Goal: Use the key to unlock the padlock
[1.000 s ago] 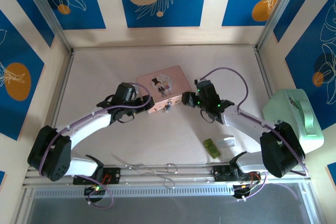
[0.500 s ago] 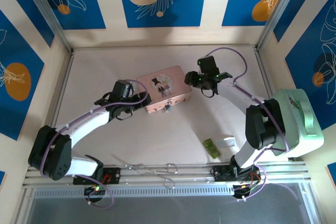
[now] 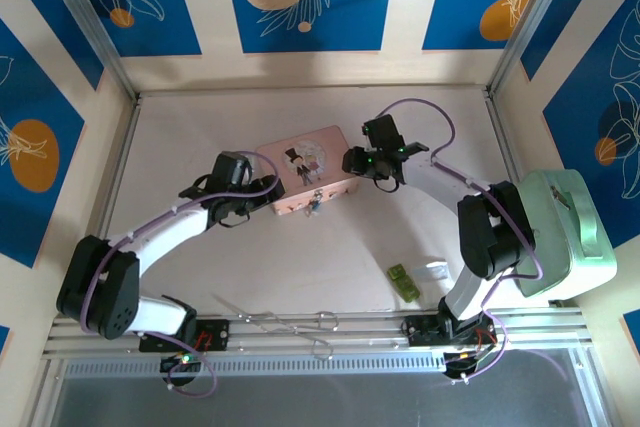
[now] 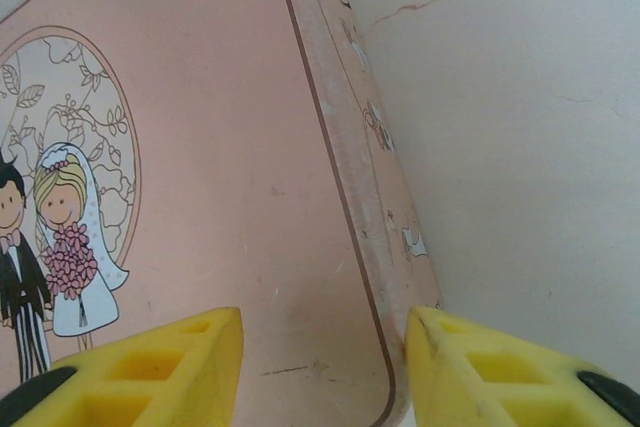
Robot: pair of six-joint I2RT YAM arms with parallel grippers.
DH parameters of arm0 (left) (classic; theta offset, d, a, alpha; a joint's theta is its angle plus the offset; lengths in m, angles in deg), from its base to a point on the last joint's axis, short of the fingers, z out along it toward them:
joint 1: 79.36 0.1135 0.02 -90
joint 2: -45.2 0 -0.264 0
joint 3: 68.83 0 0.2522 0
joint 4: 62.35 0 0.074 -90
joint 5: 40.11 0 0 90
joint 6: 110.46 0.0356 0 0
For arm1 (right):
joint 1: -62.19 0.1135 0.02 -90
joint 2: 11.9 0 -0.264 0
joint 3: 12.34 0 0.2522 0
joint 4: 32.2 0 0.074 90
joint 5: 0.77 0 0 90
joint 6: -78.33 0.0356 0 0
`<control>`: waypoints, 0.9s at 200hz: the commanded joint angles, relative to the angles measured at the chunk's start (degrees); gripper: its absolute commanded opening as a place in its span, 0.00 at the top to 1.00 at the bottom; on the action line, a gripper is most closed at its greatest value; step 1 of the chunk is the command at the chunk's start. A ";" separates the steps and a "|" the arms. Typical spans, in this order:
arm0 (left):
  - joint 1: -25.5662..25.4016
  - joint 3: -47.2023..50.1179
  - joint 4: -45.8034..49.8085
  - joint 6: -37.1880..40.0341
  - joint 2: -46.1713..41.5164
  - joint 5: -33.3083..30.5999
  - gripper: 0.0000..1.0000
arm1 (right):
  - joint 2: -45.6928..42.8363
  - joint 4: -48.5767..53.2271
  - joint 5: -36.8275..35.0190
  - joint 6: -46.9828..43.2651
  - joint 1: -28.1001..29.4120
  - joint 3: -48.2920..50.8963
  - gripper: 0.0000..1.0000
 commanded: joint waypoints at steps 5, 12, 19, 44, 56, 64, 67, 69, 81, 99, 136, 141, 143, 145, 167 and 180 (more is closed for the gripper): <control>1.43 -0.85 0.75 2.13 1.38 0.63 0.26 | -1.87 -0.70 1.67 0.91 2.18 3.15 0.55; 1.74 -1.16 0.74 2.30 1.85 0.57 0.26 | -2.22 -0.78 1.58 1.42 2.71 3.77 0.55; 2.07 -1.43 0.76 2.48 2.32 0.55 0.26 | -2.47 -0.62 1.45 2.04 3.30 4.30 0.56; 2.64 -2.48 0.66 3.22 3.79 0.07 0.27 | -4.01 -0.24 0.50 4.34 6.01 6.15 0.60; 2.88 -2.88 0.88 3.45 4.56 -0.11 0.27 | -4.95 -0.04 -0.31 5.01 7.65 6.87 0.61; 3.09 -2.89 0.69 3.54 4.97 0.09 0.28 | -5.60 0.33 -1.19 5.29 8.70 7.23 0.61; 3.15 -2.89 0.67 3.60 5.07 0.06 0.28 | -5.96 0.48 -1.60 5.30 9.08 7.32 0.61; 3.18 -2.89 0.68 3.63 5.13 0.03 0.28 | -6.20 0.59 -1.94 5.37 9.30 7.36 0.61; 3.31 -2.46 0.57 3.72 5.16 -0.24 0.28 | -8.37 1.68 -5.27 5.26 11.29 7.63 0.60; 3.62 -1.63 0.48 3.81 4.91 -0.42 0.29 | -13.55 1.03 -13.55 3.48 16.49 9.45 0.51; 4.41 -1.04 0.22 4.47 4.65 -0.14 0.31 | -17.02 -6.22 -18.20 -0.58 25.23 13.80 0.40; 4.55 -1.05 0.14 4.51 4.64 -0.07 0.31 | -16.33 -7.46 -16.82 -0.59 25.35 14.14 0.40; 4.55 -1.04 0.20 4.51 4.62 -0.01 0.31 | -15.91 -7.94 -16.34 -0.59 25.41 14.27 0.40; 4.59 -1.04 0.19 4.51 4.64 0.01 0.31 | -15.63 -8.43 -15.84 -0.52 25.44 14.39 0.40; 4.86 -1.28 0.19 4.59 4.73 0.37 0.32 | -10.73 -14.48 -12.86 0.07 26.33 15.29 0.43; 4.95 -1.61 0.44 4.73 4.69 0.47 0.33 | -7.54 -17.69 -13.45 1.26 27.48 15.46 0.43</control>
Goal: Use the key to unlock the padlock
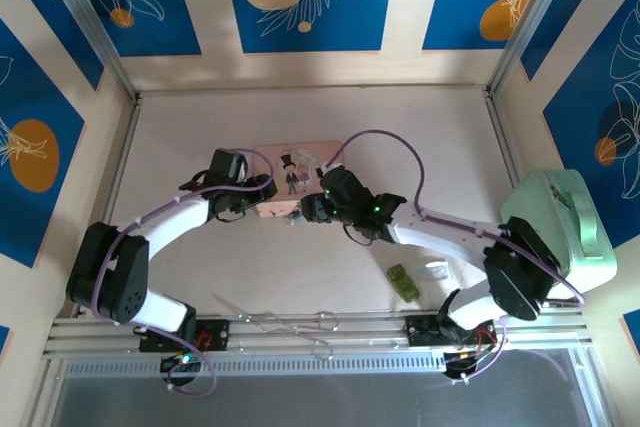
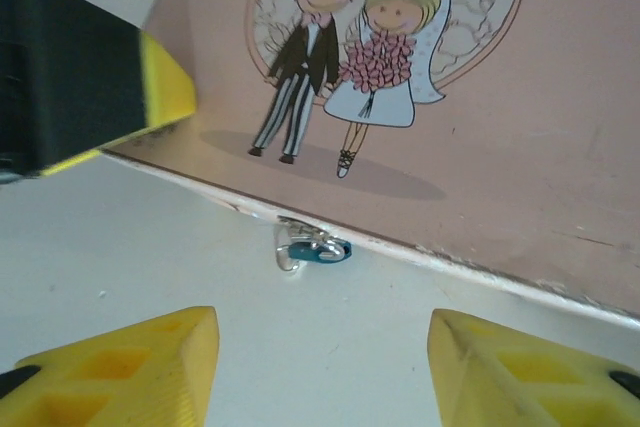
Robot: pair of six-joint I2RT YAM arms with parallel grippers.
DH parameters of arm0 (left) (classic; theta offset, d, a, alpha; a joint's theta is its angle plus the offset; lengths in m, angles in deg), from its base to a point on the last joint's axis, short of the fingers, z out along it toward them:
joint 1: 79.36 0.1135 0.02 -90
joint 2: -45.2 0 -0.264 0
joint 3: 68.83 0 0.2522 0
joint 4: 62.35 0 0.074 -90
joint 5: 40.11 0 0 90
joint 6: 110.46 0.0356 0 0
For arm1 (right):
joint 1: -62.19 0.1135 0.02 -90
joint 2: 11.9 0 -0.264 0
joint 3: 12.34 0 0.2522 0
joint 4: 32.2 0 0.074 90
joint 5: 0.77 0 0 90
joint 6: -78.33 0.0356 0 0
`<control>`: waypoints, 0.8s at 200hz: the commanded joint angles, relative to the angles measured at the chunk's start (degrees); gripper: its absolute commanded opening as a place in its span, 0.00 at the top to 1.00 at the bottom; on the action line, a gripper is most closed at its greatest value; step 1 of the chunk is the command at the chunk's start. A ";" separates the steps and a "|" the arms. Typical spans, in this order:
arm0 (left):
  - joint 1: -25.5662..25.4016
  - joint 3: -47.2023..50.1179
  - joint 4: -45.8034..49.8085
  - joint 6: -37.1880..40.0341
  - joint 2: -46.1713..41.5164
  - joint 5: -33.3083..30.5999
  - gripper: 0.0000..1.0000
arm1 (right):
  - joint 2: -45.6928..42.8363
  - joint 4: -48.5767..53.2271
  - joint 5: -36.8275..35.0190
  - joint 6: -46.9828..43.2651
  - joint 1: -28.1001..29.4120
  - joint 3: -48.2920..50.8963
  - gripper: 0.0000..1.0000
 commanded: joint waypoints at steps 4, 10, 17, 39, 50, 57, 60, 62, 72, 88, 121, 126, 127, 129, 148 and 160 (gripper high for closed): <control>1.04 -0.55 0.39 1.85 0.26 0.49 0.33 | 6.11 -8.03 0.37 1.15 1.70 1.45 0.44; 1.03 -0.81 0.59 1.91 0.35 0.50 0.33 | 7.70 -9.73 -0.40 2.02 2.33 1.59 0.44; 1.04 -1.16 0.82 2.22 0.45 0.55 0.33 | 9.79 -10.81 -1.83 2.60 3.03 1.29 0.44; 1.04 -1.92 1.49 2.63 0.49 0.84 0.34 | 15.29 -11.64 -3.57 2.14 4.23 -0.89 0.43; 1.04 -2.10 1.84 2.85 0.45 0.92 0.35 | 17.38 -11.58 -3.24 1.77 4.32 -1.96 0.44; 1.04 -2.11 2.09 2.99 0.37 0.86 0.35 | 18.25 -11.66 -3.18 1.43 4.30 -2.56 0.45; 1.04 -2.13 2.15 3.03 0.36 0.85 0.35 | 18.61 -11.61 -3.36 1.34 4.31 -2.75 0.46; 1.04 -2.18 2.21 3.03 0.30 0.85 0.35 | 18.73 -11.54 -3.55 1.33 4.25 -2.85 0.46; 1.04 -2.11 2.38 3.19 0.19 0.72 0.35 | 19.49 -11.32 -4.00 1.18 4.06 -3.39 0.48; 1.04 -1.93 2.51 3.13 -0.03 0.68 0.36 | 20.07 -11.37 -4.65 0.89 3.74 -3.73 0.52; 1.02 -1.23 1.93 2.52 -0.51 0.94 0.36 | 21.47 -11.68 -4.78 0.89 3.13 -4.46 0.53; 1.04 -1.22 1.94 2.58 -0.52 0.94 0.36 | 21.67 -11.67 -5.04 0.93 3.12 -4.63 0.52; 1.04 -1.22 1.98 2.59 -0.52 0.94 0.36 | 21.73 -11.66 -5.09 0.96 3.10 -4.63 0.51; 1.04 -1.22 1.94 2.59 -0.56 0.90 0.36 | 21.78 -11.64 -5.17 1.02 3.10 -4.70 0.51; 1.04 -1.31 2.28 2.83 -0.45 0.94 0.37 | 22.56 -11.38 -5.99 1.99 2.76 -5.42 0.48; 1.04 -1.40 2.37 3.02 -0.43 1.03 0.37 | 22.96 -11.28 -6.10 2.55 2.59 -5.69 0.48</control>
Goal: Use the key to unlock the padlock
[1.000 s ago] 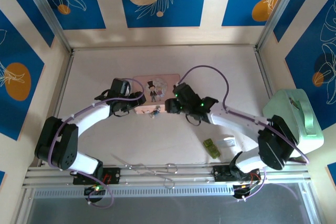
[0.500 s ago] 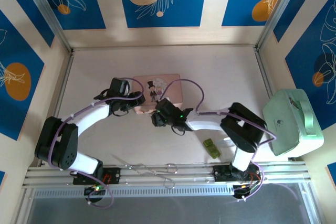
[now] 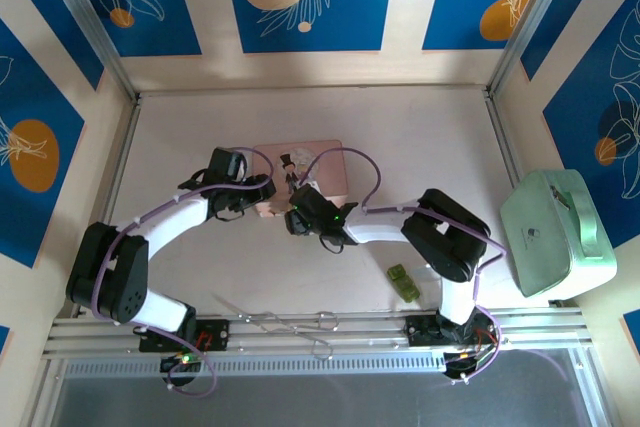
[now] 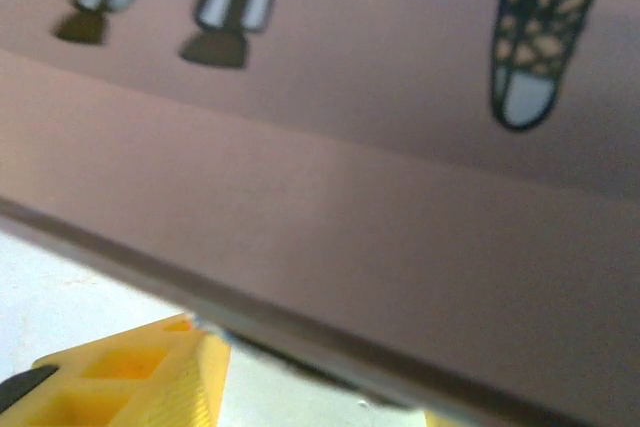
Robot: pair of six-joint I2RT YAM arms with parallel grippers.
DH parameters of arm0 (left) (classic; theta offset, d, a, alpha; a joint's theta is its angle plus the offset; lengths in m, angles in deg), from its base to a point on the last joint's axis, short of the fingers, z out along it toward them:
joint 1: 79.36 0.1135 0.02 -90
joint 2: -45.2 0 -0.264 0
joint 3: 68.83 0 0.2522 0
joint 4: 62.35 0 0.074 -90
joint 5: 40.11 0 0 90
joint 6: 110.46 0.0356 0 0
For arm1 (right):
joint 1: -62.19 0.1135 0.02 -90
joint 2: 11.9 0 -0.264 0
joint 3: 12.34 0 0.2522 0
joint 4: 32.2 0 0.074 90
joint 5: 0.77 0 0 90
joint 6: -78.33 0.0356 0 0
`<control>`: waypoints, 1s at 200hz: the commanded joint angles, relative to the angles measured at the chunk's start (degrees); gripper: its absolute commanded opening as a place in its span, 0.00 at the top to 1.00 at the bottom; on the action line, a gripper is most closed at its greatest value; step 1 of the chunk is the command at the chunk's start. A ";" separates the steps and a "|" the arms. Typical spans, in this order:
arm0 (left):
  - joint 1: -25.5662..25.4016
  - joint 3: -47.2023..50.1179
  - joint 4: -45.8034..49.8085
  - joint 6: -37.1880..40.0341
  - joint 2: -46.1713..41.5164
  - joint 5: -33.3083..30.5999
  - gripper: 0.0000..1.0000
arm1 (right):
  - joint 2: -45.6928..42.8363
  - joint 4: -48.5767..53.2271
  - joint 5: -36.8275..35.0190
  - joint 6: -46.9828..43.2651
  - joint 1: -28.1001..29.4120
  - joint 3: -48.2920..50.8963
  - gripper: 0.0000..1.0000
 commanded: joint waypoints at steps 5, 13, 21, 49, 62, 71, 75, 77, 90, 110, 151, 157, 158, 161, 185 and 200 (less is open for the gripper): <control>0.69 -0.74 1.34 1.52 -0.50 0.74 0.37 | 1.64 -0.26 -2.10 1.38 -0.66 -2.16 0.48; 0.69 -0.66 1.41 1.63 -0.59 0.81 0.37 | 1.91 -0.42 -2.16 1.55 -0.60 -2.42 0.48; 0.69 -0.57 1.35 1.66 -0.60 0.83 0.37 | 2.09 -0.65 -2.03 1.57 -0.53 -2.52 0.49; 0.69 -0.24 1.17 1.87 -0.60 1.14 0.38 | 2.14 -2.07 -2.30 2.20 -0.46 -2.47 0.50; 0.69 -0.13 0.93 1.86 -0.61 1.43 0.38 | 2.16 -2.41 -2.65 2.83 -0.41 -2.65 0.51; 0.69 -0.06 0.83 1.99 -0.60 1.66 0.39 | 2.46 -2.06 -3.08 3.40 -0.42 -3.26 0.54; 0.69 -0.11 0.82 1.99 -0.60 1.71 0.39 | 2.63 -1.82 -3.24 3.61 -0.42 -3.63 0.55; 0.69 -0.12 0.88 1.99 -0.60 1.71 0.39 | 2.65 -1.77 -3.29 3.72 -0.41 -3.84 0.56; 0.69 -0.21 0.99 2.07 -0.65 1.73 0.39 | 3.24 -0.90 -3.77 4.55 -0.46 -4.86 0.59; 0.69 -0.31 1.34 2.42 -0.91 1.72 0.40 | 3.66 -0.59 -4.04 5.91 -0.38 -5.52 0.66; 0.71 0.01 1.39 2.68 -1.22 1.71 0.40 | 3.08 -0.37 -4.31 7.78 0.16 -5.34 0.72; 0.76 0.12 1.30 2.69 -1.22 1.72 0.40 | 2.85 -0.05 -4.48 8.17 0.18 -5.30 0.73; 0.77 0.13 1.28 2.69 -1.26 1.72 0.40 | 2.80 -0.01 -4.48 8.29 0.15 -5.27 0.73; 0.78 0.13 1.28 2.58 -1.30 1.71 0.40 | 2.68 0.10 -4.48 8.54 0.23 -5.19 0.74; 0.77 0.13 1.36 2.54 -1.48 1.54 0.41 | 1.15 0.38 -4.61 11.40 0.37 -3.64 0.76; 0.86 0.22 1.45 2.69 -1.70 1.28 0.41 | 0.06 -0.04 -4.36 13.24 0.22 -2.01 0.77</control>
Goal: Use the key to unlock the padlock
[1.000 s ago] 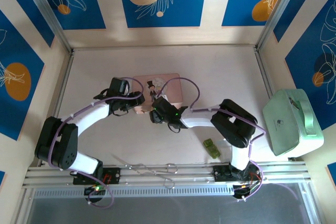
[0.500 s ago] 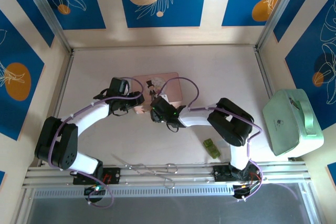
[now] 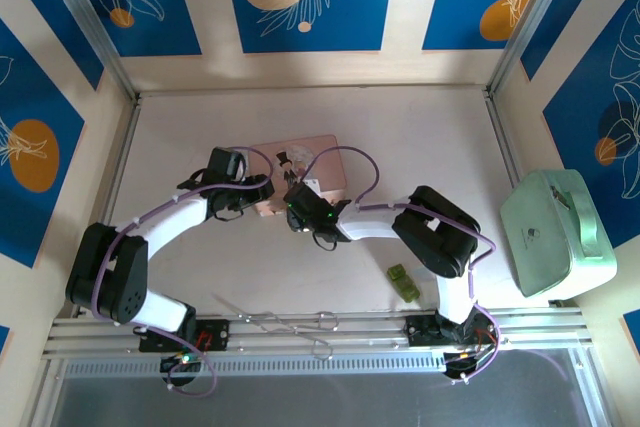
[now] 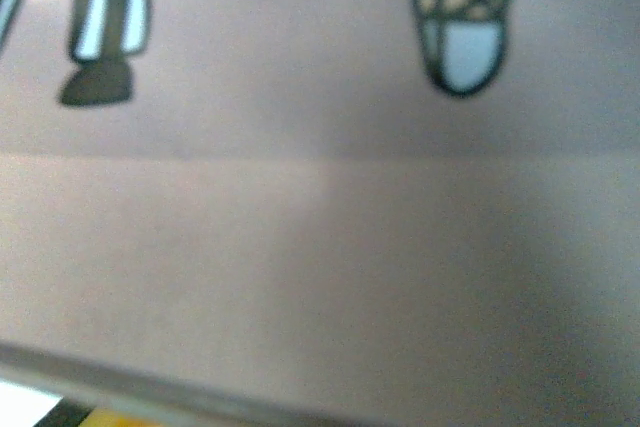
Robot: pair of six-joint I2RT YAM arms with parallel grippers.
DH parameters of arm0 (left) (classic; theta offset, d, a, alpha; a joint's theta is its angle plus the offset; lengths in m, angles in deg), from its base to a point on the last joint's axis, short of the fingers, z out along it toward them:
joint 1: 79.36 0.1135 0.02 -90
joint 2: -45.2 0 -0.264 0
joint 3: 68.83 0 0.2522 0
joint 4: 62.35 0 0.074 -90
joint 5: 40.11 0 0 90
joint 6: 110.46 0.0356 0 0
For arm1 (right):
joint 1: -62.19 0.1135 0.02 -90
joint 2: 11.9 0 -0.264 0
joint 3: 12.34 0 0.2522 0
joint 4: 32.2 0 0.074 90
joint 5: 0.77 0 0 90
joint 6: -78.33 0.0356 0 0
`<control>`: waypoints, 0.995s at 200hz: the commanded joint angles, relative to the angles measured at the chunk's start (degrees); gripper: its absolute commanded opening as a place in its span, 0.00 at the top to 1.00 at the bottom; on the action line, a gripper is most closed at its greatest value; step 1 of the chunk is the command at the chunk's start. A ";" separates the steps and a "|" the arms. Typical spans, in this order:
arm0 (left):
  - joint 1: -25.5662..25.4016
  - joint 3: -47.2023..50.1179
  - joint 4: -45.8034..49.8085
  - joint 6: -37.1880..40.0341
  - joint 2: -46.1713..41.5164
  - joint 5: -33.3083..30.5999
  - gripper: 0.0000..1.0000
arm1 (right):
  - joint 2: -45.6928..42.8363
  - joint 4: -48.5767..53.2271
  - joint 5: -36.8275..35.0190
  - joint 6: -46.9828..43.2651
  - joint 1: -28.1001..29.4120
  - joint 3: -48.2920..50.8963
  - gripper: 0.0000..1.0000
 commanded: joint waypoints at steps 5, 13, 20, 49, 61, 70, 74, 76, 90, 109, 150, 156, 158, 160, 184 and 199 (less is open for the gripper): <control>0.49 0.20 1.36 1.18 -1.46 1.19 0.41 | -3.46 -1.13 -1.70 4.68 0.00 2.19 0.78; 0.54 0.29 1.33 1.08 -1.59 1.10 0.41 | -4.11 -1.75 -1.68 5.40 -0.03 3.30 0.78; 0.60 0.42 1.28 1.01 -1.68 1.10 0.41 | -4.77 -2.37 -1.46 6.12 -0.13 4.19 0.78; 0.79 0.89 1.08 1.05 -1.94 1.10 0.41 | -7.34 -5.50 0.08 9.37 -1.60 7.97 0.80; 0.85 1.16 0.97 1.01 -1.94 1.10 0.41 | -8.05 -7.16 1.26 10.74 -2.56 9.28 0.81; 0.85 1.33 0.90 1.04 -1.92 1.10 0.41 | -8.52 -8.26 2.22 11.98 -3.31 10.08 0.81; 0.90 1.40 0.86 1.05 -1.86 1.10 0.41 | -8.77 -8.84 2.69 12.35 -3.70 10.47 0.82; 0.94 1.42 0.91 1.05 -1.86 1.10 0.41 | -8.91 -9.19 2.97 12.71 -3.81 10.72 0.82; 0.96 1.65 0.79 1.19 -1.86 1.14 0.41 | -9.70 -11.65 4.33 14.70 -4.86 12.24 0.82; 1.07 1.69 0.74 1.28 -1.73 1.23 0.41 | -10.60 -15.12 6.40 17.39 -5.76 13.94 0.83; 0.90 2.08 -0.64 0.83 -2.23 2.88 0.38 | -12.03 -20.86 8.32 21.60 -6.47 16.82 0.85; 0.90 2.27 -0.89 0.64 -2.74 3.13 0.36 | -12.20 -21.63 8.51 22.10 -6.72 17.23 0.85; 0.89 2.30 -0.96 0.60 -2.91 3.21 0.36 | -12.23 -21.88 8.58 22.26 -6.81 17.49 0.85; 0.89 2.37 -1.06 0.61 -3.04 3.27 0.35 | -12.31 -22.03 8.73 22.44 -6.89 17.59 0.85; -0.34 2.49 -1.93 -0.05 -5.06 3.94 0.27 | -12.59 -24.98 10.33 25.48 -8.68 19.29 0.86; -1.41 2.40 -2.91 -0.56 -5.56 4.41 0.25 | -12.65 -25.08 10.33 25.96 -9.06 19.09 0.86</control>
